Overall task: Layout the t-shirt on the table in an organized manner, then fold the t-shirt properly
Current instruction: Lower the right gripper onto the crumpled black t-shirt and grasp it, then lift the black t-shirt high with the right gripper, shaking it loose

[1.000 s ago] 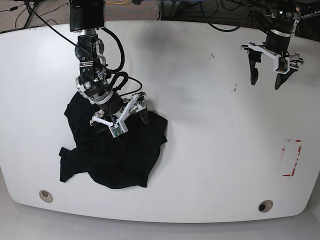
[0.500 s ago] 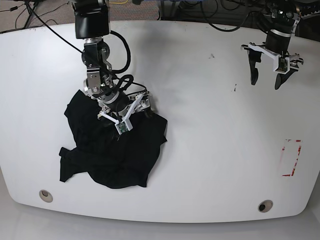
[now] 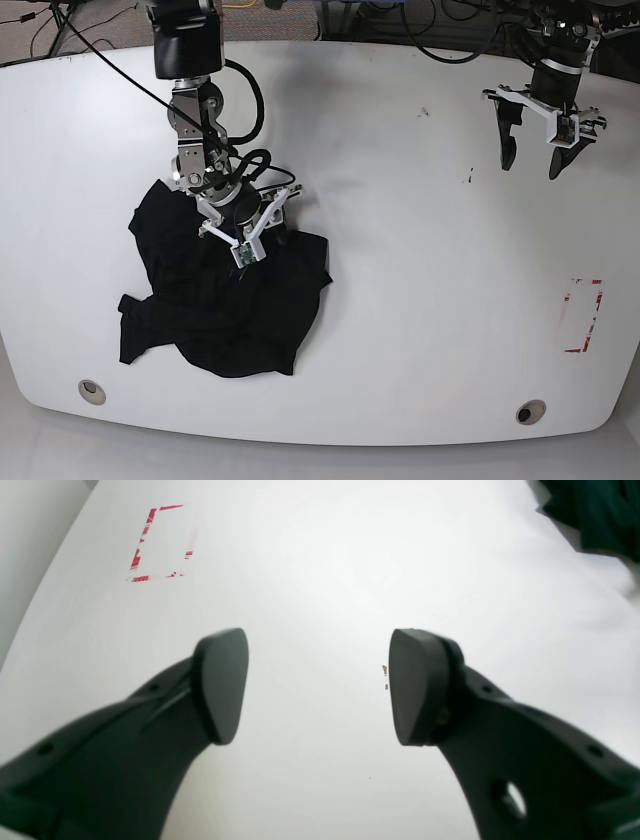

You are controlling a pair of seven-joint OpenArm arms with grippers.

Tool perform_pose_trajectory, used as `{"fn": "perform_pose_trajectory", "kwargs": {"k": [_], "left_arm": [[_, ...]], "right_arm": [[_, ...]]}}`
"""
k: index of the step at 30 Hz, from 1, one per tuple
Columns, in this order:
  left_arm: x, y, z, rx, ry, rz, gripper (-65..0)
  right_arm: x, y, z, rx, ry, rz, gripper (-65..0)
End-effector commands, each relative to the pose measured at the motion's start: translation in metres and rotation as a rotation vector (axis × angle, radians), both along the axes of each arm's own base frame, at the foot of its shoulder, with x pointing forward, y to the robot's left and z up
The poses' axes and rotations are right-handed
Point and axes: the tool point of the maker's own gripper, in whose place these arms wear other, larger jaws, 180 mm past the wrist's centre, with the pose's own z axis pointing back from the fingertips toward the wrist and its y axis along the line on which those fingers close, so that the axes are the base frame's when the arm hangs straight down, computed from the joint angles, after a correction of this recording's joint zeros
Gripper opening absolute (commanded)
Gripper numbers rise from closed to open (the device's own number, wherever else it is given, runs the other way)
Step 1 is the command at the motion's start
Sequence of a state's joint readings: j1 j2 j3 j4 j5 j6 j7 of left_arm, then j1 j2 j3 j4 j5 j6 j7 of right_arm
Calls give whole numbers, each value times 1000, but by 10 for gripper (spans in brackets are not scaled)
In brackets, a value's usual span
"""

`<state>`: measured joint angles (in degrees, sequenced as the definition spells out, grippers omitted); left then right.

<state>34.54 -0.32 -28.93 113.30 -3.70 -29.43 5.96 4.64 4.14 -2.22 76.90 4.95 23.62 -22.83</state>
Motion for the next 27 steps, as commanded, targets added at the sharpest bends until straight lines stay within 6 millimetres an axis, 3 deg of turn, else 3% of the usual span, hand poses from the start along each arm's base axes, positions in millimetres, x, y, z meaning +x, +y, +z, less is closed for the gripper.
{"fn": "perform_pose_trajectory", "kwargs": {"k": [1, 7, 11, 18, 21, 27], "left_arm": [[3, -1, 11, -6, -47, -7, -235], [3, -1, 11, -6, -46, -7, -235], [3, -1, 11, -6, -46, -7, -235], [3, -1, 11, -6, -46, -7, -235], [3, -2, 11, -7, -46, -8, -235], [6, -13, 1, -40, -31, -33, -232]], "right_arm": [[16, 1, 27, 25, -87, -3, -526], [18, 1, 39, 19, -119, 2, -561], [13, 1, 38, 15, -119, 3, -650], [14, 2, 49, 15, -151, 8, -650], [13, 5, 62, 18, -186, 15, -650], [26, 8, 111, 19, -317, 27, -650]]}}
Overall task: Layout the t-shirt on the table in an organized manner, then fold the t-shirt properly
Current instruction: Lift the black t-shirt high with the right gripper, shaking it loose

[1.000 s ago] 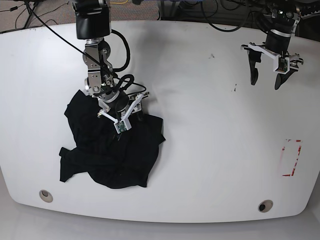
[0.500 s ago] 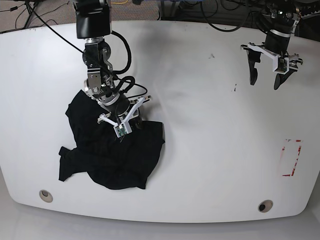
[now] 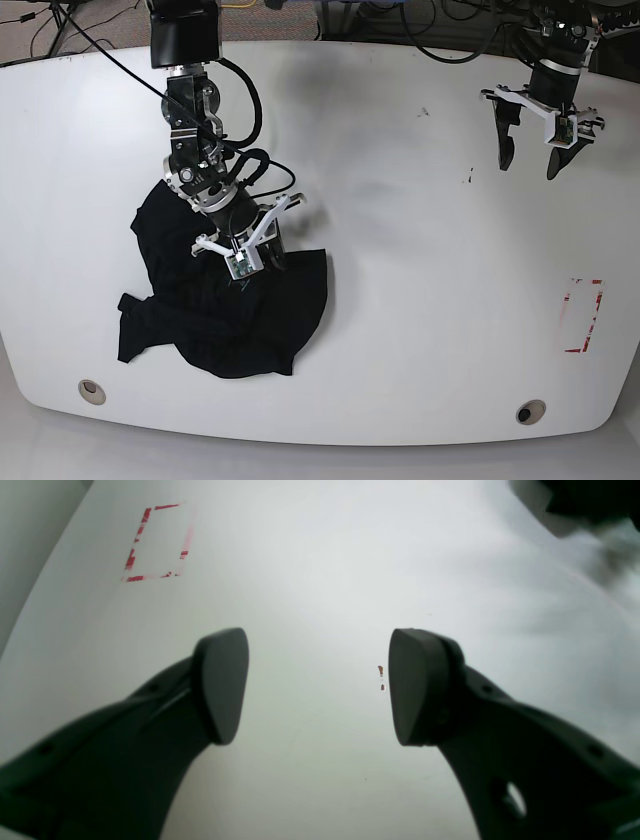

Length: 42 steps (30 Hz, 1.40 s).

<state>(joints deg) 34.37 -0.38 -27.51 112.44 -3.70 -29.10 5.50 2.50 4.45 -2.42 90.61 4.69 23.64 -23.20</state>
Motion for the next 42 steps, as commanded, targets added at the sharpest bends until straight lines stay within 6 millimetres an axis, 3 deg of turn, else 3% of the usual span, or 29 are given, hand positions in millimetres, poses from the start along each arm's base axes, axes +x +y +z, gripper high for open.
{"fn": "perform_pose_trajectory", "kwargs": {"k": [1, 7, 12, 22, 31, 42], "left_arm": [[8, -10, 3, -33, -32, -28, -232], [23, -37, -20, -68, 38, -110, -231], [45, -56, -16, -83, 29, -156, -231], [69, -106, -7, -110, 23, -287, -229], [69, -153, -12, -148, 42, -408, -229], [66, -166, -31, -177, 95, -427, -229]], "right_arm": [[20, 1, 51, 15, -149, 11, -650], [40, 13, 107, -4, -299, 62, -650], [54, 22, 159, -18, -430, 94, -650], [83, 40, 266, -89, -633, 135, -650], [87, 60, 359, -165, -817, 179, -650], [85, 71, 436, -202, -966, 192, -650]]}}
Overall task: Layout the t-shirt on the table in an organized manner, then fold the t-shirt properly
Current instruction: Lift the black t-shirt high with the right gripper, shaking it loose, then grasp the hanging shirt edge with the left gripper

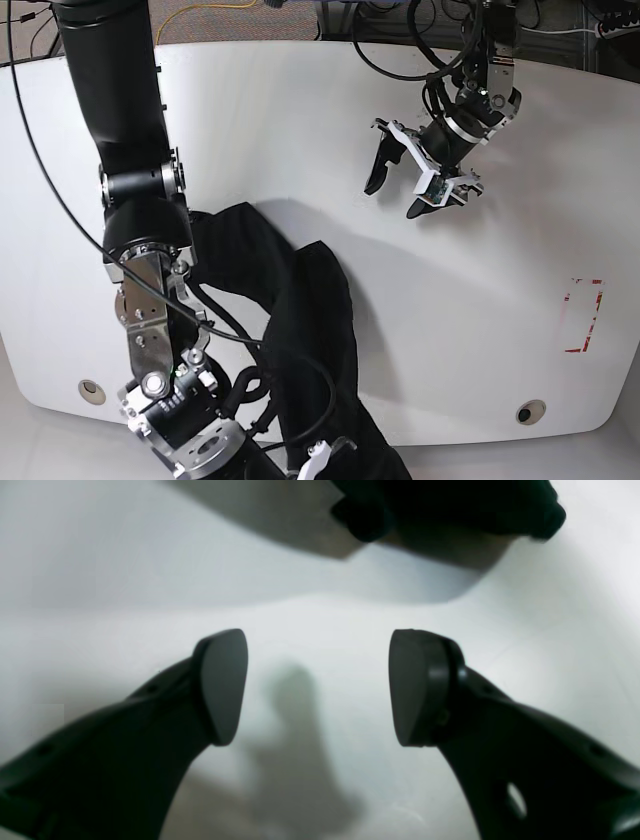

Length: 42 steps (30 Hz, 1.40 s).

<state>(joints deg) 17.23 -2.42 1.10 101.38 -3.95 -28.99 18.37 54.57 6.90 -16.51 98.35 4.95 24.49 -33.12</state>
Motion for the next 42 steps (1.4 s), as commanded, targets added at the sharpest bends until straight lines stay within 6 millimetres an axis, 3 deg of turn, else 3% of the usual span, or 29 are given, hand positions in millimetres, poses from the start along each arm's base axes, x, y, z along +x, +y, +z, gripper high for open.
{"fn": "perform_pose_trajectory", "kwargs": {"k": [1, 5, 13, 20, 27, 42], "left_arm": [[4, -5, 9, -45, -29, 6, -229], [4, -12, 2, -76, -4, 23, -229], [20, -14, -7, -84, 9, 26, -233], [53, -10, -5, -81, -12, 50, -235], [98, 13, 1, -65, -34, 193, -232], [147, 18, -18, -56, 32, 219, -231]], "right_arm": [[-11, 1, 43, 35, -105, 22, -650], [-16, 2, 60, 38, -139, 29, -650], [-19, 11, 69, 41, -142, 32, -650], [-17, 9, 63, 44, -128, 30, -650], [-16, 9, 61, 43, -123, 29, -650], [-11, 4, 48, 39, -95, 18, -650]]}}
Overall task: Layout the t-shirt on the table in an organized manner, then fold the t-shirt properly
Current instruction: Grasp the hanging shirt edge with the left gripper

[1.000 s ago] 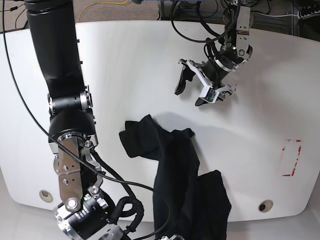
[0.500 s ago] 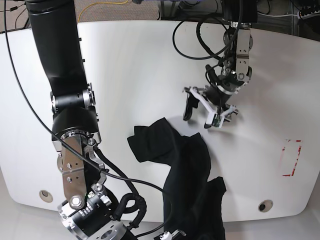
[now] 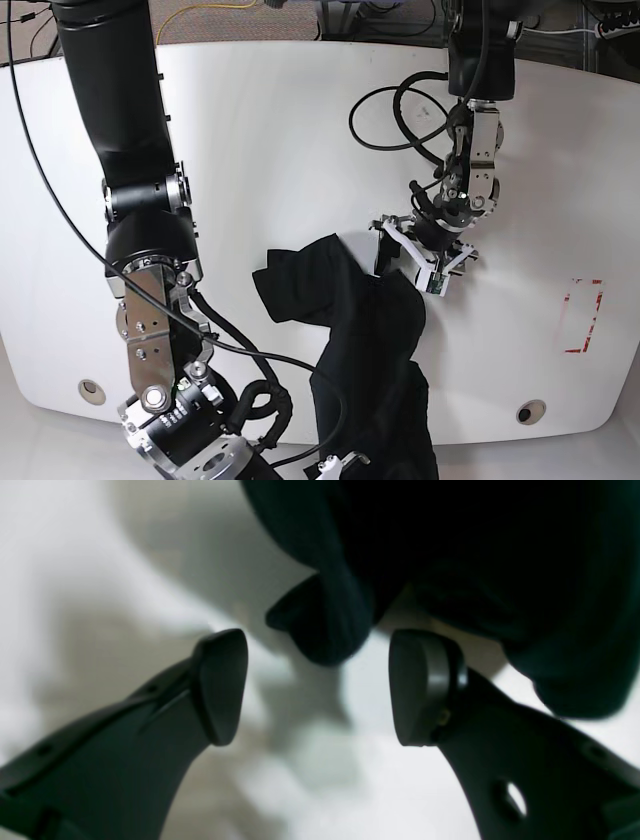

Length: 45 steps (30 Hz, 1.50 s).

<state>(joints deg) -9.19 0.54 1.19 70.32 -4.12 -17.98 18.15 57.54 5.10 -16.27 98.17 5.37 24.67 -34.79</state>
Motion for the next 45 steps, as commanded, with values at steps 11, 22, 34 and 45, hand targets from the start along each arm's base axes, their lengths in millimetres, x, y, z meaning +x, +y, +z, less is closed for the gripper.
{"fn": "perform_pose_trajectory", "kwargs": {"k": [11, 22, 34, 45], "left_arm": [[42, -12, 13, -56, -92, -10, -236], [43, -32, -4, -27, -45, -75, -650], [30, -19, -9, -21, -49, -58, -650], [16, 14, 29, -8, -175, 0, -650]], "right_arm": [[-4, -10, 15, 22, -47, -6, -650], [0, -17, 5, 42, -20, -18, -650], [5, -36, 3, 78, -8, -54, -650], [12, -54, -10, 67, 15, -99, -650]]}}
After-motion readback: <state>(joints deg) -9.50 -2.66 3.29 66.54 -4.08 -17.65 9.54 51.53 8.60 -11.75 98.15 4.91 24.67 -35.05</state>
